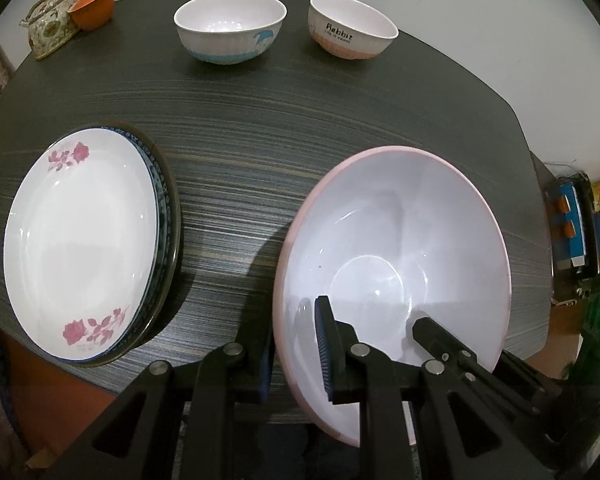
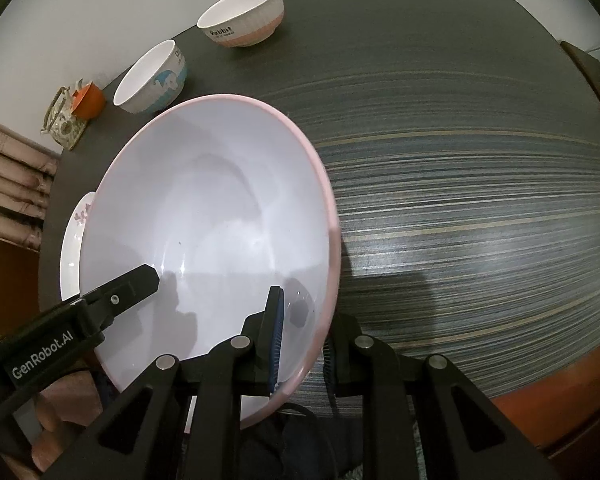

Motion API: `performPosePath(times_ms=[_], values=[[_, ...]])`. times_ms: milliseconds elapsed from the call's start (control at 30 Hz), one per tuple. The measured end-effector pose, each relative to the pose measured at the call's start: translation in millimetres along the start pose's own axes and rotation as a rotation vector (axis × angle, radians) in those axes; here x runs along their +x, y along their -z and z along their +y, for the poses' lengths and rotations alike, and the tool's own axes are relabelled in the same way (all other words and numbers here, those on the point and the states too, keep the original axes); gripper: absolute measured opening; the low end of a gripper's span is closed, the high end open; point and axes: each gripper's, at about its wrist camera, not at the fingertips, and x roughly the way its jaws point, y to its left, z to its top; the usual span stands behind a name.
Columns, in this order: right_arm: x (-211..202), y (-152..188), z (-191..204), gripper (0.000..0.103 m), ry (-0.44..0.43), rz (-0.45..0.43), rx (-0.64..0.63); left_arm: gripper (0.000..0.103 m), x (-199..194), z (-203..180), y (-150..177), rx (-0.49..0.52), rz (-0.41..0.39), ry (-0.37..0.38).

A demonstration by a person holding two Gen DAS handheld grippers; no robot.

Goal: Organize plates and bowls
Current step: 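Lift the pink-rimmed bowl and carry it across the table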

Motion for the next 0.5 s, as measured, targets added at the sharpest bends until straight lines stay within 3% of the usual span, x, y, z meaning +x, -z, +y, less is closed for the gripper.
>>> performPosePath(times_ms=[500], values=[[4.8,-0.2,-1.1,0.018,0.002,0.016,-0.005,0.019,5.5,5.6,-2.0,-0.012,0.006,-0.004]])
